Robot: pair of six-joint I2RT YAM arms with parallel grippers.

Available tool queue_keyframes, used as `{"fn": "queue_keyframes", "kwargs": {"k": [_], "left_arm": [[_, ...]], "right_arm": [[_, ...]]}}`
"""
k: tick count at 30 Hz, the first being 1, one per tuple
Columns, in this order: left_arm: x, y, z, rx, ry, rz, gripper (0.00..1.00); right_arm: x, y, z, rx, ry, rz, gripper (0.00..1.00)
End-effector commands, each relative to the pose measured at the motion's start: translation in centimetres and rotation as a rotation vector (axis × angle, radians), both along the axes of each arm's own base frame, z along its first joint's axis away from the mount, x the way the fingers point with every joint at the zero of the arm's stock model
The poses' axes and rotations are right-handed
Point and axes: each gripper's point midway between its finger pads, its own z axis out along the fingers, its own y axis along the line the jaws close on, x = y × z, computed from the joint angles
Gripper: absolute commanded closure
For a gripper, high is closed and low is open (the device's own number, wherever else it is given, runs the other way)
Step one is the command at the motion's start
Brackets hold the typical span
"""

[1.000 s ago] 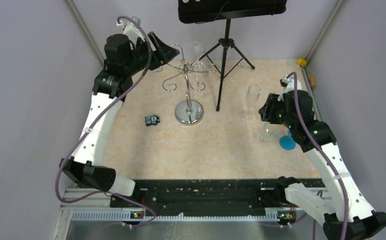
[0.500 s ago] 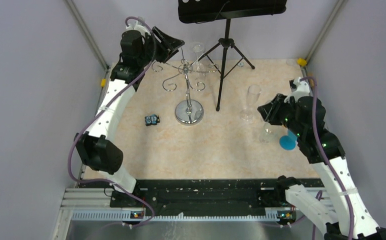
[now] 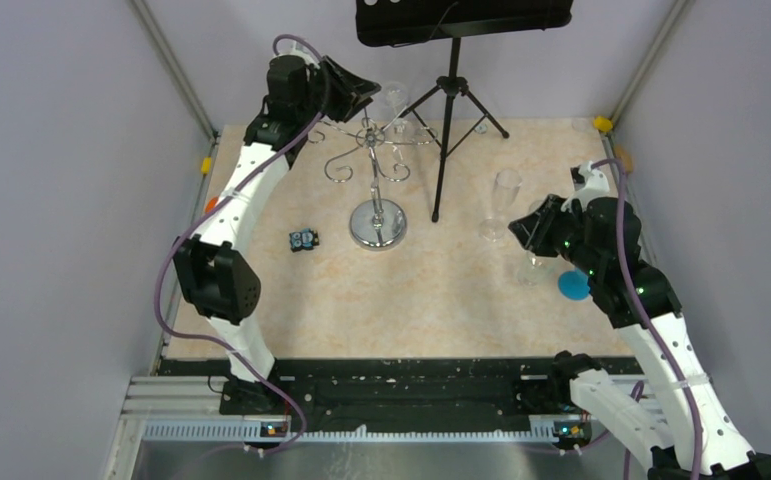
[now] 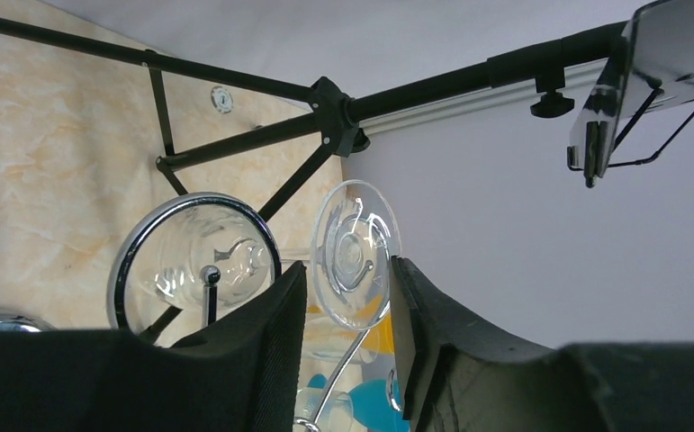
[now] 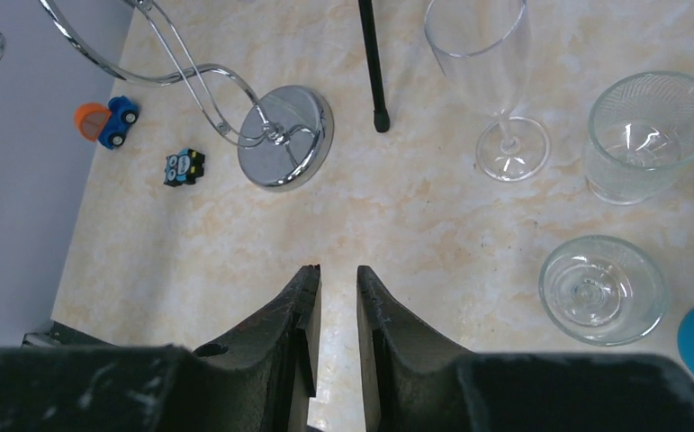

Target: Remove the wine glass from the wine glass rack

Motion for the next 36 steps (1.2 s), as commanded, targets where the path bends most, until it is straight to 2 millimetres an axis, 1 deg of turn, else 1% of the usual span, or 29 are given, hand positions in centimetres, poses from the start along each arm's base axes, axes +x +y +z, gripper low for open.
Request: {"fn": "queue_keyframes", "kwargs": {"k": [1, 3, 5, 7, 9, 12, 14, 16, 20, 24, 29, 36], "left_arm": [[0.4, -0.4, 1.7, -0.025, -0.031, 0.000, 0.58], [0.8, -0.1, 1.3, -0.017, -0.015, 0.028, 0.58], [1.0, 0.1, 1.1, -0.006, -0.013, 0.049, 0.54], [1.2, 0.0, 0.9, -0.003, -0.010, 0.049, 0.53], [1.2, -0.6, 0.6, -0.013, 0.004, 0.021, 0.53], [1.3, -1.3, 0.0, -0.043, 0.028, -0.016, 0.59], [1.2, -1.7, 0.0, -0.071, 0.034, -0.035, 0.63], [1.0, -2.1, 0.4, -0.110, 0.028, -0.055, 0.71], [0.7, -2.7, 1.1, -0.220, 0.023, -0.085, 0.88], [0.5, -2.8, 1.7, -0.261, 0.000, -0.096, 1.00], [0.0, -3.0, 2.6, -0.295, -0.019, -0.123, 1.00], [-1.4, -3.1, 5.1, -0.314, -0.087, -0.163, 1.00]], "right_arm": [[0.3, 0.1, 1.2, 0.025, -0.049, -0.005, 0.78], [0.4, 0.1, 1.1, 0.028, -0.047, -0.002, 0.78], [0.3, 0.3, 0.9, 0.029, -0.044, 0.004, 0.78], [0.3, 0.3, 0.8, 0.032, -0.041, 0.006, 0.78], [0.3, 0.3, 0.6, 0.034, -0.038, 0.006, 0.78], [0.3, 0.4, 0.7, 0.036, -0.038, 0.006, 0.78], [0.3, 0.4, 0.7, 0.037, -0.039, 0.006, 0.78], [0.3, 0.4, 0.7, 0.036, -0.037, 0.006, 0.78], [0.4, 0.6, 0.6, 0.051, -0.037, 0.011, 0.81], [0.4, 0.8, 0.2, 0.055, -0.029, 0.020, 0.82], [0.4, 0.7, 0.2, 0.052, -0.031, 0.015, 0.82], [0.6, 0.8, 0.2, 0.056, -0.029, 0.017, 0.82]]}}
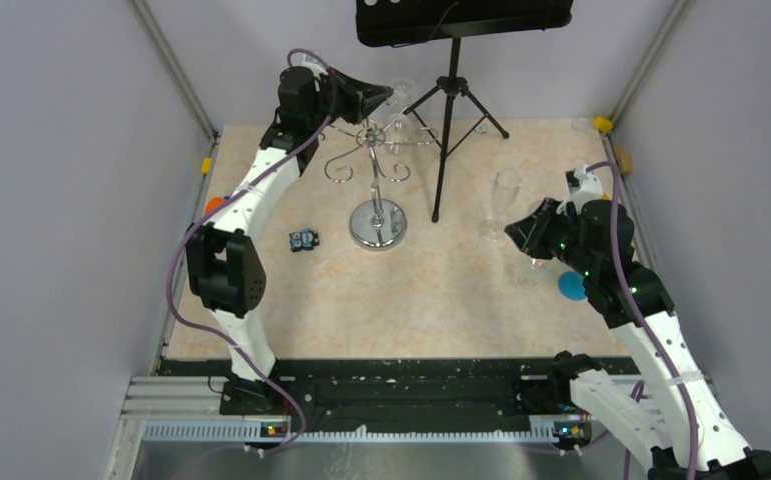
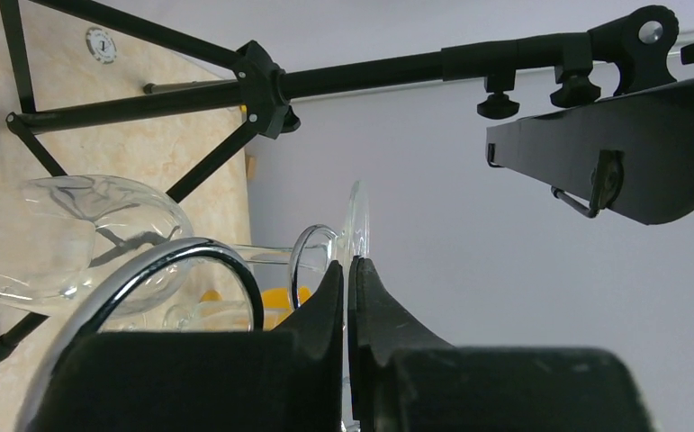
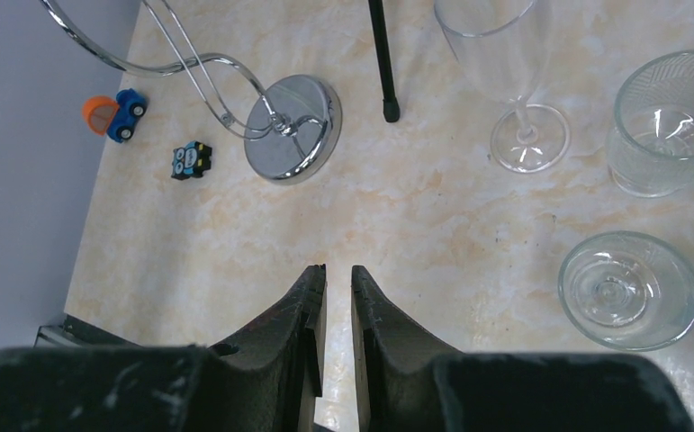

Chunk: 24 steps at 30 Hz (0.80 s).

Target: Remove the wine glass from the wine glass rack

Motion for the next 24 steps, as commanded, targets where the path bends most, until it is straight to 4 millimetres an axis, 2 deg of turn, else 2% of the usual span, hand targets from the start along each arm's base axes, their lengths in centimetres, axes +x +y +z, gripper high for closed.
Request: {"fn": "queue_keyframes", "kwargs": {"k": [1, 8, 24], "left_arm": [[-2.4, 0.1, 5.9, -0.049, -0.172, -0.046, 1.00], [-4.2, -0.5, 7.4, -0.032, -0.230, -0.138, 1.00], [-5.5, 0.5, 7.0, 0.060, -0.239, -0.202, 1.00]], "right_arm": [[0.4, 0.2, 1.5, 0.027, -0.051, 0.001, 0.82], [0.5, 0.3, 1.6, 0.034, -0.052, 0.004, 0.82], [0.5, 0.7, 1.4, 0.053, -0.042, 0.015, 0.82]]}}
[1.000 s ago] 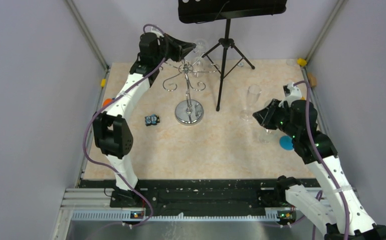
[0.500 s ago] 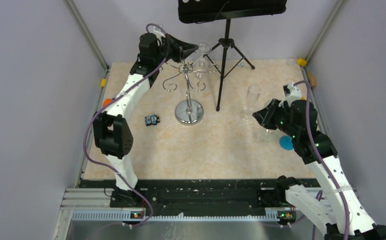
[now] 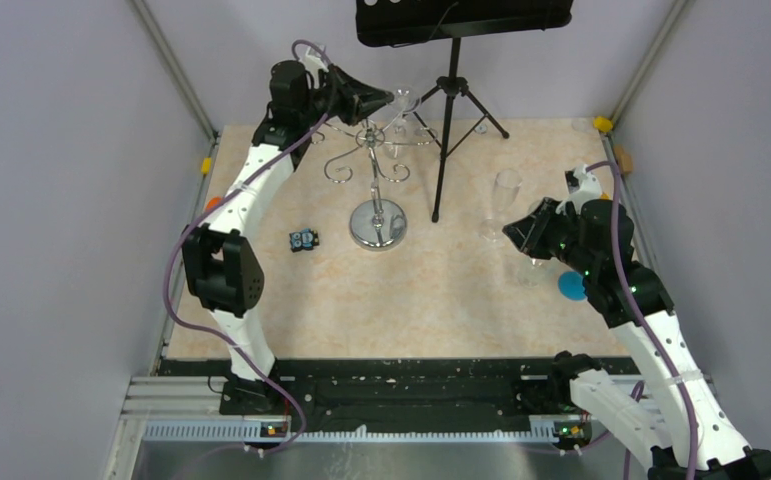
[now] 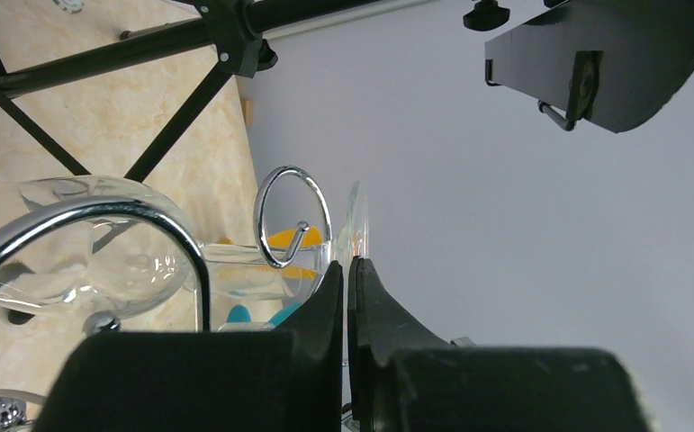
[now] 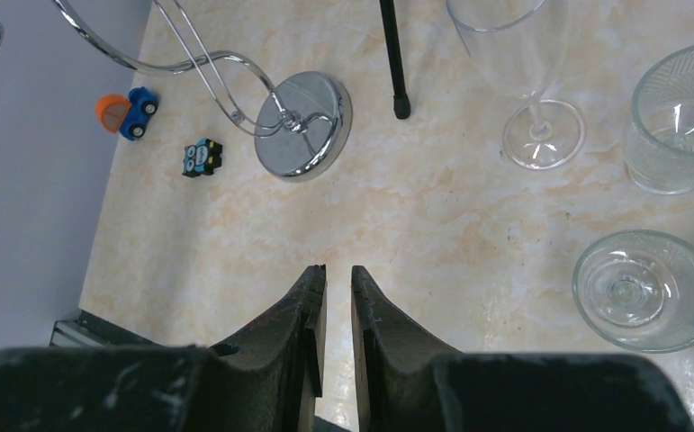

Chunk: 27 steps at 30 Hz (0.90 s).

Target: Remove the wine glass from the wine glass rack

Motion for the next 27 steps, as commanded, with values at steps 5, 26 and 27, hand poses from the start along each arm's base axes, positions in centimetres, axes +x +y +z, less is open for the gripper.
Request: {"fn": "queue_keyframes", "kwargs": {"k": [5, 26, 27], "left_arm": [[-3.2, 1.2, 6.2, 0.014, -0.190, -0.025, 1.00], [-0.8, 5.8, 8.0, 0.007, -0.296, 0.157, 1.00], [-0.7, 5.7, 8.4, 0.000, -0.312, 0.155, 1.00]], "right_arm": [[0.6, 0.4, 1.3, 0.037, -0.047, 0.006, 0.82], [0.0, 0.3, 2.1, 0.052, -0.080, 0.008, 0.57], [-0.1, 0.3, 2.1, 0.051, -0.081, 0.007, 0.57]]}}
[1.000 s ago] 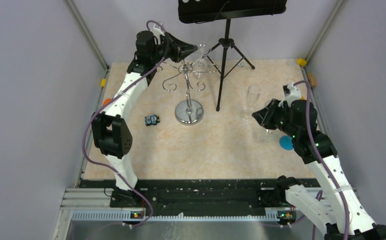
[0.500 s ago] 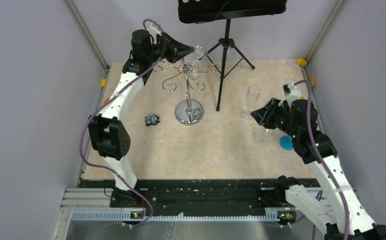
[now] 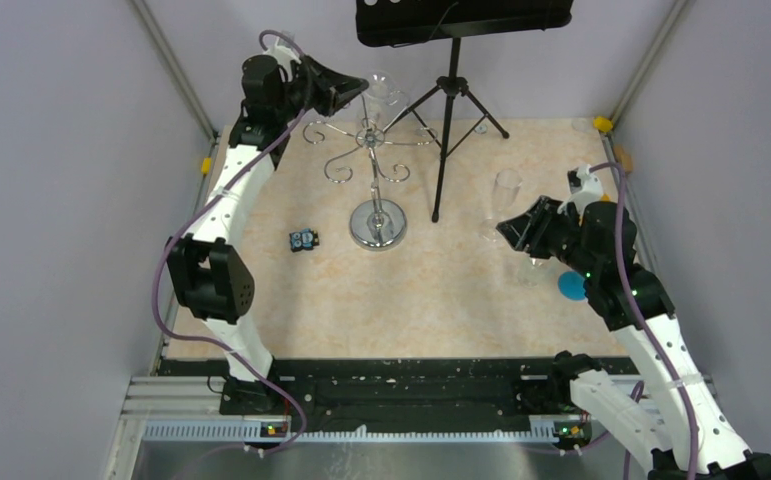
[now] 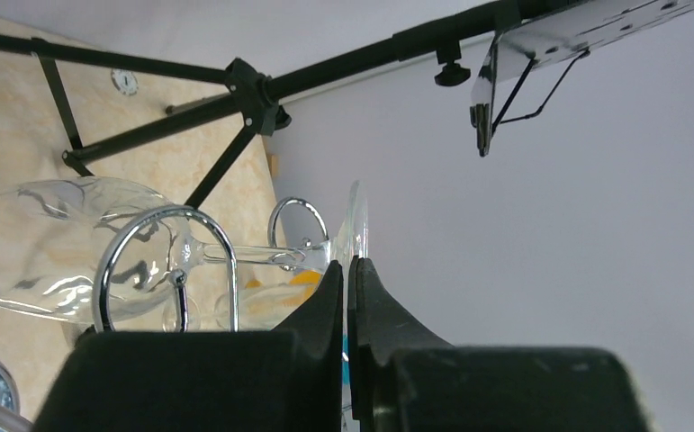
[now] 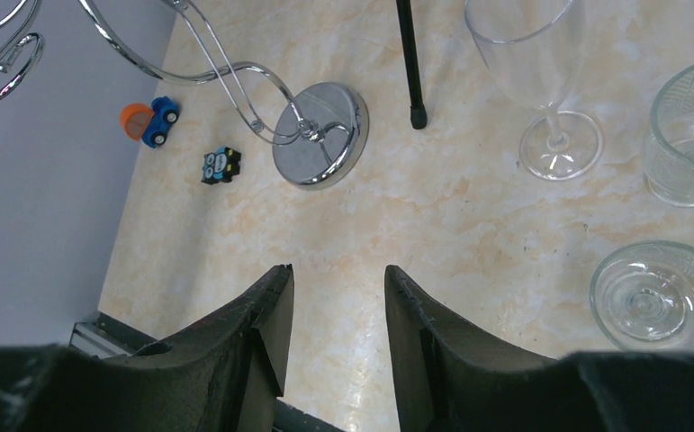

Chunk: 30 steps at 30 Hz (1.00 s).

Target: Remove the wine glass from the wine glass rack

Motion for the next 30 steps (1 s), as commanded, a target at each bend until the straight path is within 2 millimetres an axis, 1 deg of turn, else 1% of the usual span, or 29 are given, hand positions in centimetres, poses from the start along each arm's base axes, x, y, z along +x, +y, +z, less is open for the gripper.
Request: {"fn": "queue_keyframes", "kwargs": {"k": [1, 5, 10, 16, 22, 26, 30], "left_arm": [[-1.1, 0.9, 6.4, -0.043, -0.249, 0.032, 1.00], [-0.5, 0.6, 6.7, -0.039, -0.311, 0.016, 1.00], [-0.4, -0.3, 6.4, -0.035, -0.362, -0.051, 1.00], [-1.3, -2.4, 5.7, -0.012, -0.395, -0.149, 1.00], [-2.1, -4.5, 6.4, 0.018, -0.466, -0.212, 1.00], [-1.7, -5.7, 5.7, 0.066, -0.481, -0.217, 1.00], [-1.5, -6.8, 4.9, 0.072, -0.473, -0.243, 1.00]], "right_arm": [[0.0, -0.2, 1.3, 0.010, -0.052, -0.006, 0.57], [0.0, -0.3, 1.2, 0.001, -0.052, -0.010, 0.56], [-0.1, -0.4, 1.0, -0.010, -0.049, -0.009, 0.56], [0.1, -0.4, 0.9, -0.014, -0.052, -0.010, 0.56], [0.0, -0.4, 0.8, -0.017, -0.042, -0.008, 0.56], [-0.2, -0.6, 1.0, -0.029, -0.044, -0.008, 0.56], [-0.3, -0.8, 1.2, -0.037, -0.048, -0.011, 0.56]]}}
